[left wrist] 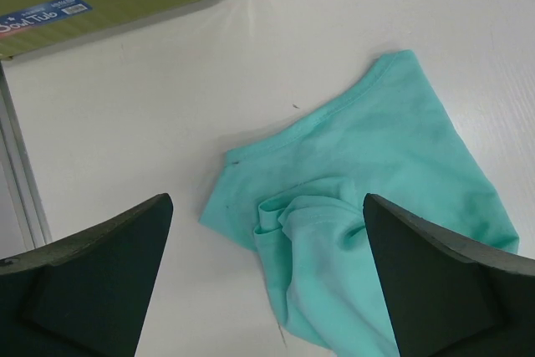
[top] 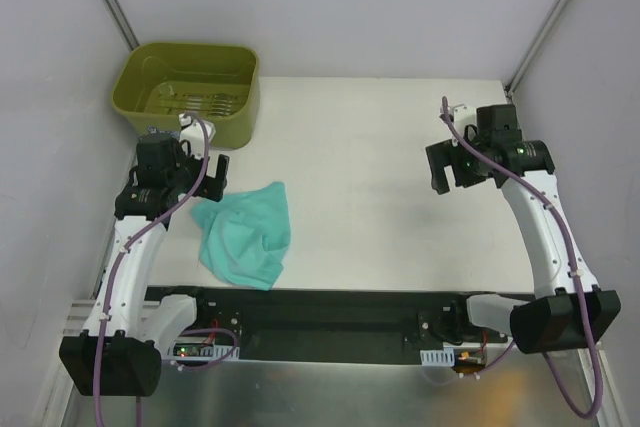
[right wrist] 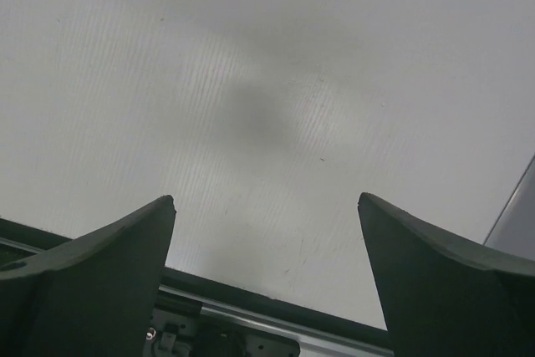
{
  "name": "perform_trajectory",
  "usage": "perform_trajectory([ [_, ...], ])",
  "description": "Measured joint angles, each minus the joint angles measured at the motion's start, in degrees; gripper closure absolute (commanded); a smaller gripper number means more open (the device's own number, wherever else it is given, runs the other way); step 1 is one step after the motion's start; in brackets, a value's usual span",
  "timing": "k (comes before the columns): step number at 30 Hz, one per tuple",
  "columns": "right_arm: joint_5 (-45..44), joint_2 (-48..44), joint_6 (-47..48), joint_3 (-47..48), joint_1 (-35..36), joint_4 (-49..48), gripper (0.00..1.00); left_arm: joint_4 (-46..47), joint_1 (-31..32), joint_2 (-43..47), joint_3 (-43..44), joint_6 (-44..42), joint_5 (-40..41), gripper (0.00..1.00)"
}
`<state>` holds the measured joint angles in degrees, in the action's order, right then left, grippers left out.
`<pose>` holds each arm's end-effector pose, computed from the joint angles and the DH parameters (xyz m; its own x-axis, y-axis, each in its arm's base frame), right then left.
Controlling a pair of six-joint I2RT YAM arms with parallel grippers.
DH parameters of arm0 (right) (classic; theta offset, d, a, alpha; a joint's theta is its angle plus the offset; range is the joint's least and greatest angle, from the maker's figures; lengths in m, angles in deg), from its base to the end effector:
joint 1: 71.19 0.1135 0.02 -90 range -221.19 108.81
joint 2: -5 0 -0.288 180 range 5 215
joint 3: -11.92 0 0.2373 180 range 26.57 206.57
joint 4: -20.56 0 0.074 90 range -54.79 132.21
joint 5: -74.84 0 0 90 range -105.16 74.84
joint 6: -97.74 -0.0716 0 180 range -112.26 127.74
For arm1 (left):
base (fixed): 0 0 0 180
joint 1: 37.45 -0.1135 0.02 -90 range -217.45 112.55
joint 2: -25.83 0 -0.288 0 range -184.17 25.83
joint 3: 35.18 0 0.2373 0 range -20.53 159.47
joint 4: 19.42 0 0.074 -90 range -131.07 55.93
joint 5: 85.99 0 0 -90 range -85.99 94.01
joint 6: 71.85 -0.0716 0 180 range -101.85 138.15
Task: Roll the t-shirts
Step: Pick up the T-shirt from the center of the board.
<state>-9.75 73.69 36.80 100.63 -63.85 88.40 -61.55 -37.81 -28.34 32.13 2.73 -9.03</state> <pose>0.2331 0.0368 0.3554 -0.5502 -0.5584 -0.6209 -0.5231 0.8100 -0.2651 0.2083 -0.0148 0.3313 -0.4164 0.2564 -0.8723 0.3132 0.9411 0.1272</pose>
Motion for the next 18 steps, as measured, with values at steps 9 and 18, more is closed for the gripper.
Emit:
perform_trajectory([
  [9,15.0,5.6,11.0,5.5,0.5,5.9,0.02,-8.1,0.0,1.4,-2.3,-6.3,-2.6,0.08],
  [18,20.1,5.7,17.1,5.7,7.1,9.5,0.01,-15.7,5.5,-9.2,-6.3,-13.6,-7.0,0.14],
])
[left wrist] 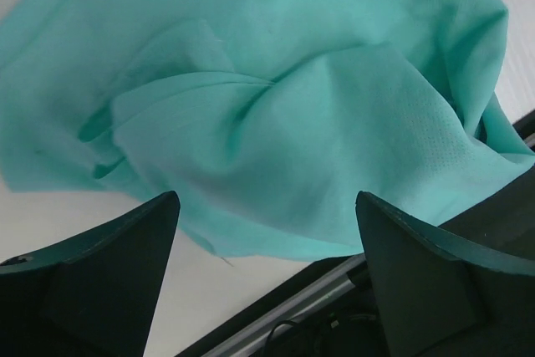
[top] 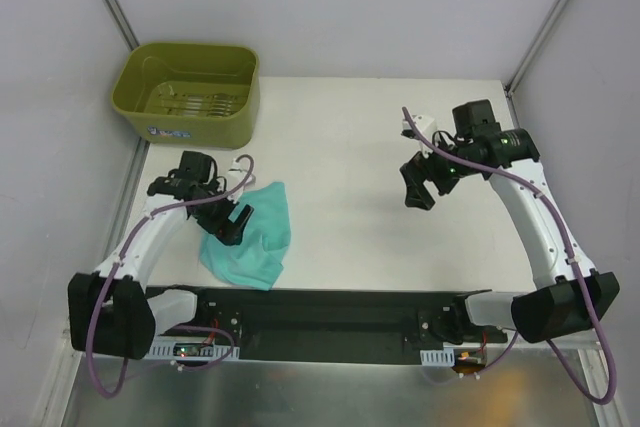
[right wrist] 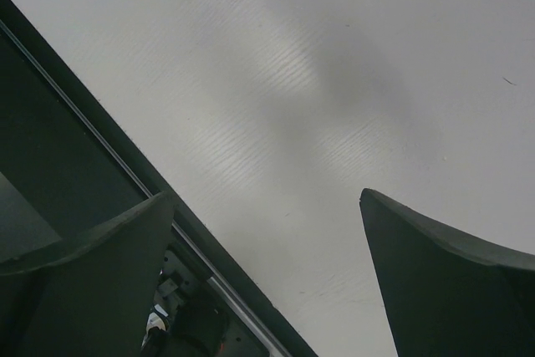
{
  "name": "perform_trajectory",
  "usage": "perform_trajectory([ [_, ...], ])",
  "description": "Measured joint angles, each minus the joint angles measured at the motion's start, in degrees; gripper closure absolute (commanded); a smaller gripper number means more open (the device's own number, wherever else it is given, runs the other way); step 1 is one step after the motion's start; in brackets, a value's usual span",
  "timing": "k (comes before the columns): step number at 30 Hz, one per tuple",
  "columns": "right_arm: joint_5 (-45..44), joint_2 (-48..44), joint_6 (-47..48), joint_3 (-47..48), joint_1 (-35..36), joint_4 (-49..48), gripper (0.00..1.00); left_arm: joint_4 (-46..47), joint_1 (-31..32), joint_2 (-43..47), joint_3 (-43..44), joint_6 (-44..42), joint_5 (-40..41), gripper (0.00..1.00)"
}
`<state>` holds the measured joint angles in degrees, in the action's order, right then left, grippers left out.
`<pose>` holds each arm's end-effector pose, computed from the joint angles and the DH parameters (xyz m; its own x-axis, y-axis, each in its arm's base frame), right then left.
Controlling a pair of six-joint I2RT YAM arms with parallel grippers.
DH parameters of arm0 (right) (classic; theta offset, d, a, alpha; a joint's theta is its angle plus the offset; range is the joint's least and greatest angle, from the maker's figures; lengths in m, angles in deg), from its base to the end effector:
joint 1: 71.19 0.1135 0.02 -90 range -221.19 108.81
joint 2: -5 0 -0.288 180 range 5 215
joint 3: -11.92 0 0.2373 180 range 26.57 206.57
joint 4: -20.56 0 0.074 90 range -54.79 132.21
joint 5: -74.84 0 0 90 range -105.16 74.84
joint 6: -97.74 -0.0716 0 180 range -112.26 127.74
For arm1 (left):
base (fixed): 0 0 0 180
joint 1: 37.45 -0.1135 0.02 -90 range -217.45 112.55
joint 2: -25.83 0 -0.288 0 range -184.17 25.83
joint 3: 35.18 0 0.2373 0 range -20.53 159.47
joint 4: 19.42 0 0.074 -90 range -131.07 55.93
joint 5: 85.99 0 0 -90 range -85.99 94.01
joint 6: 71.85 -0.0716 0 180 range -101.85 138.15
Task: Roll the t-shirts
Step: Pick up the T-shirt from the center of the board, then place the T-shirt at the center of the board.
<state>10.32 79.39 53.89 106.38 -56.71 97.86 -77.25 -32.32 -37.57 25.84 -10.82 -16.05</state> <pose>0.2251 0.0899 0.3557 -0.2386 -0.7340 -0.6358 -0.8997 0.4136 -0.1397 0.1953 -0.0422 0.2386 -0.6333 0.5137 -0.5788 0.6406 0.7676 -0.0198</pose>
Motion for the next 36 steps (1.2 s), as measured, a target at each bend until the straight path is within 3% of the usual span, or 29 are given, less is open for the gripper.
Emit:
perform_trajectory([
  [4,0.3,-0.5,0.0,-1.8,0.2,-0.4,0.01,-0.7,2.8,-6.2,-0.7,-1.0,0.1,0.14],
  [7,0.3,-2.0,-0.1,-5.1,0.2,-0.9,0.01,-0.2,4.3,-9.3,-0.7,-1.3,0.1,0.27],
  [9,0.3,-2.9,-0.3,-6.7,0.2,-1.0,0.01,0.4,5.5,-11.4,-0.7,-1.5,0.0,0.67],
  [11,0.3,-3.3,-0.5,-7.5,0.2,-1.1,0.01,0.8,6.6,-13.7,-0.5,-1.6,-0.5,0.93],
  [12,0.3,-3.3,-0.7,-7.5,0.1,-1.2,0.01,0.9,7.1,-14.9,-0.1,-1.7,-0.7,1.00],
  [17,1.5,-1.8,-5.4,-7.1,-2.6,-3.9,0.01,-1.7,10.5,-18.8,7.8,-0.1,-3.0,1.00],
  [24,2.4,5.6,-11.1,-1.7,-13.4,-7.1,0.01,-3.8,18.8,-24.1,48.0,7.6,-11.7,1.00],
  [25,2.4,6.1,-11.3,-0.7,-13.9,-7.3,0.01,-3.5,19.4,-24.6,52.0,8.6,-13.0,0.95],
  [28,2.5,6.5,-12.2,0.9,-15.0,-8.2,0.01,-3.2,20.1,-25.7,57.5,10.2,-16.0,0.57],
  [32,2.7,6.5,-12.8,1.2,-16.3,-8.5,0.01,-4.6,20.4,-29.5,57.7,12.2,-18.2,0.44],
  [36,2.9,6.8,-11.8,1.7,-16.5,-8.0,0.06,-5.8,19.6,-32.3,54.9,13.7,-14.6,0.36],
])
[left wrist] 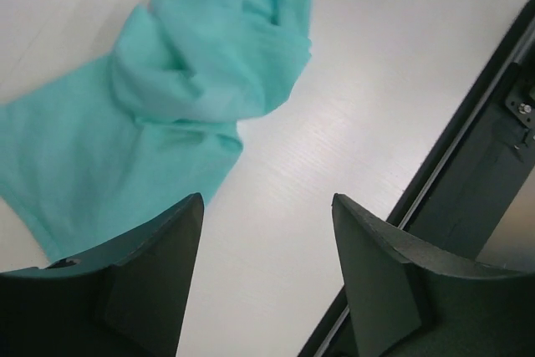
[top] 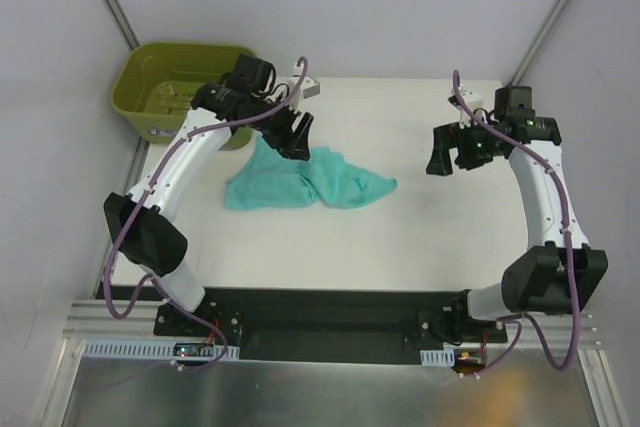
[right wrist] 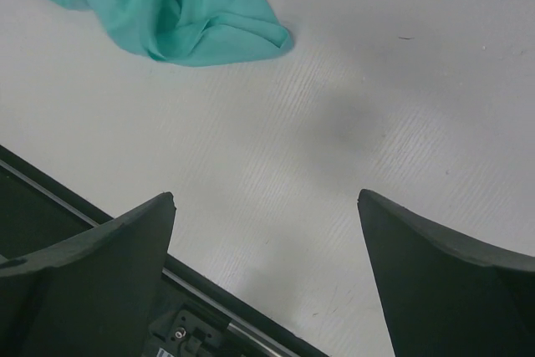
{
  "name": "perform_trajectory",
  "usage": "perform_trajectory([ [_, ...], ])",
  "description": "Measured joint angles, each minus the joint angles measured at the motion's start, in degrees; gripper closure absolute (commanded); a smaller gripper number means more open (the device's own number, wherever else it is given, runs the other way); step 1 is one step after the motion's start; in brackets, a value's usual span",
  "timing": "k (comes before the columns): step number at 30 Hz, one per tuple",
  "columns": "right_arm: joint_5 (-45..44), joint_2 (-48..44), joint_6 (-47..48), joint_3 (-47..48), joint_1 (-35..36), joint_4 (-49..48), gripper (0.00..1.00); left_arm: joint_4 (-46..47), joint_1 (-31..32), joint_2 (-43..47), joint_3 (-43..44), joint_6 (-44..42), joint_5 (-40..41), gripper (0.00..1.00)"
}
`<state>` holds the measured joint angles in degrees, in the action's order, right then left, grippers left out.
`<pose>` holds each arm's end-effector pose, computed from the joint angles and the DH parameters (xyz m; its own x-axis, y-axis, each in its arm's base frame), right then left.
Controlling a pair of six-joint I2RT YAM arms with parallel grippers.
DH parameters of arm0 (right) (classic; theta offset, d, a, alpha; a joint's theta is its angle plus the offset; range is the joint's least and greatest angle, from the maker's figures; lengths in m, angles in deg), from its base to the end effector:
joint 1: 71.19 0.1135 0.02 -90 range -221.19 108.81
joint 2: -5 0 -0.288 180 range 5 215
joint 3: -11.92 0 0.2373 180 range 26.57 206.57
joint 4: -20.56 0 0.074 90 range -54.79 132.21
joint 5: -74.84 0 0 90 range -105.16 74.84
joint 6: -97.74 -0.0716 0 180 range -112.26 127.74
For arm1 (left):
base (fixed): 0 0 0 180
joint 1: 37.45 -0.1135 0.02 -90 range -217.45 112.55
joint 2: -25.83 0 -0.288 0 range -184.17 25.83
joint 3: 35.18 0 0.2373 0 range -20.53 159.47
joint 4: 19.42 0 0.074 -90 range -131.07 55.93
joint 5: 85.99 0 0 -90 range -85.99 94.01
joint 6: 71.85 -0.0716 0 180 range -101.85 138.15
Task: Roll the t-shirts
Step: Place the T-shirt at the center of the board, then pick up the T-shirt from the center of the board.
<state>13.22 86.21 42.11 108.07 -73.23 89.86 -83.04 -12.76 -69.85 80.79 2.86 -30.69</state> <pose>0.2861 0.0239 0.3480 -0.5318 -0.4781 -0.6990 -0.6611 0.7502 -0.0101 0.3171 -0.1906 0.3912 -0.4116 0.4279 -0.8047 0.8586 0.4781 -0.1850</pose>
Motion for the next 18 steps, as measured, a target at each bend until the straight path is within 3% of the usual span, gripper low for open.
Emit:
perform_trajectory([
  [4,-1.4,2.4,4.5,3.8,4.4,0.9,0.12,0.2,-4.5,2.9,-5.9,1.4,4.6,0.28],
  [13,-6.9,12.4,17.9,9.1,33.0,-9.2,0.17,0.1,-20.4,25.9,-24.2,4.0,11.2,0.05],
  [18,-8.7,27.1,21.1,18.8,44.4,-15.5,0.21,-0.2,-31.3,36.0,-29.6,7.7,11.9,0.05],
])
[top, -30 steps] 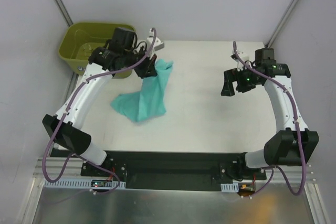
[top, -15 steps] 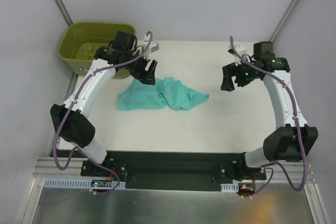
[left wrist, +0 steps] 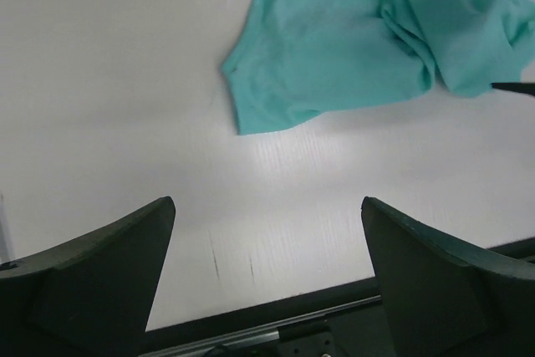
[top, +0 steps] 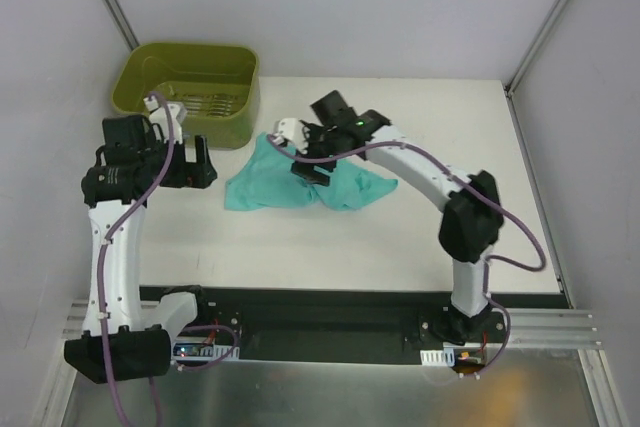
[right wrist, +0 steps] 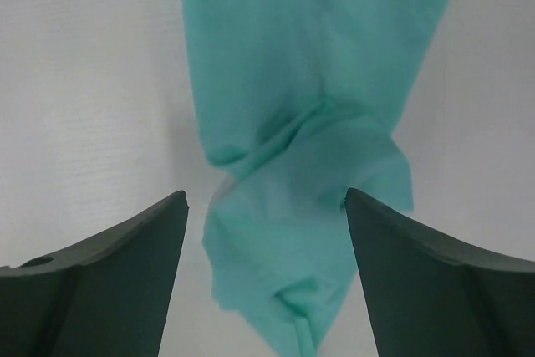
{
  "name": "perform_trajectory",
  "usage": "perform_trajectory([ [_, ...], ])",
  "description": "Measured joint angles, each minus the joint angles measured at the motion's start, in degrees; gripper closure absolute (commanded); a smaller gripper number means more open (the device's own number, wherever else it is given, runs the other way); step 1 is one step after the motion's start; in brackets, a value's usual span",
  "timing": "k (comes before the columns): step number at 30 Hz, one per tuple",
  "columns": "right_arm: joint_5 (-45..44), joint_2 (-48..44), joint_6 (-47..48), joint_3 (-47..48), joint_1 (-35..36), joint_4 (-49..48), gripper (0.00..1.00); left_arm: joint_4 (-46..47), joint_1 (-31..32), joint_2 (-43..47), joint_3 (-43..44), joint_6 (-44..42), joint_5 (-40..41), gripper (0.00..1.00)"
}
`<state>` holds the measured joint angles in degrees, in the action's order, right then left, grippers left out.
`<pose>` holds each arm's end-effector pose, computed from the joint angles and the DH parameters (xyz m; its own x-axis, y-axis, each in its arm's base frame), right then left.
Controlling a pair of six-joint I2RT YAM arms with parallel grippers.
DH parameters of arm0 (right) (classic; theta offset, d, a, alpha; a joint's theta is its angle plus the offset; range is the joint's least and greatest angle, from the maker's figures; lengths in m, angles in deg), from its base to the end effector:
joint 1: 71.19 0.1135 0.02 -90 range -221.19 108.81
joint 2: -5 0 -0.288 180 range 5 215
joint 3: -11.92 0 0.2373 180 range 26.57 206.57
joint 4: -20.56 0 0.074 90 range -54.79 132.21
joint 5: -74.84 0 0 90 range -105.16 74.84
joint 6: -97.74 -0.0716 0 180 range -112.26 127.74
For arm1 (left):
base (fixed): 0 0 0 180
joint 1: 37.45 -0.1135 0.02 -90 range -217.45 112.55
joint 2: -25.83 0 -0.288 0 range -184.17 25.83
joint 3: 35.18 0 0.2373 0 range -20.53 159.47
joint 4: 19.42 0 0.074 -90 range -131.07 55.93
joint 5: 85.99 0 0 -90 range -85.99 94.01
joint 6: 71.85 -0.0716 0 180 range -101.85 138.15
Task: Roll the t-shirts
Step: Pick up the T-shirt from the center of the board.
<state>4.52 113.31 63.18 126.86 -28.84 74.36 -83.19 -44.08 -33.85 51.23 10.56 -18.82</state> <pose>0.3107 0.3158 0.3106 0.3543 -0.7263 -0.5890 -0.9022 -0.0996 -0.4198 0.2002 -0.0047 0.3845 -0.5665 0.0567 -0.8221 0.2785 0.9521 -0.1262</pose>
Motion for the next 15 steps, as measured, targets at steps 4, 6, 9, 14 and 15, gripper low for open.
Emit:
perform_trajectory([
  [4,-2.8,14.3,-0.9,10.7,5.7,-3.0,0.27,-0.2,-7.5,3.6,-2.6,2.6,2.0,0.05],
  [6,-3.7,20.0,-1.8,15.5,6.9,-2.7,0.28,-0.7,-10.5,5.4,-3.5,3.5,2.0,0.06],
  [9,-4.7,25.6,-1.9,18.8,7.1,-2.8,0.28,-1.0,-13.8,8.7,-4.7,4.3,2.3,0.06],
  [14,-5.3,28.1,-0.2,19.2,6.9,0.7,0.30,-1.0,-13.1,10.4,-5.6,4.4,1.6,0.06],
  [15,-5.4,28.3,0.3,19.4,6.9,1.2,0.31,-1.0,-12.8,10.4,-5.7,4.5,1.0,0.06],
])
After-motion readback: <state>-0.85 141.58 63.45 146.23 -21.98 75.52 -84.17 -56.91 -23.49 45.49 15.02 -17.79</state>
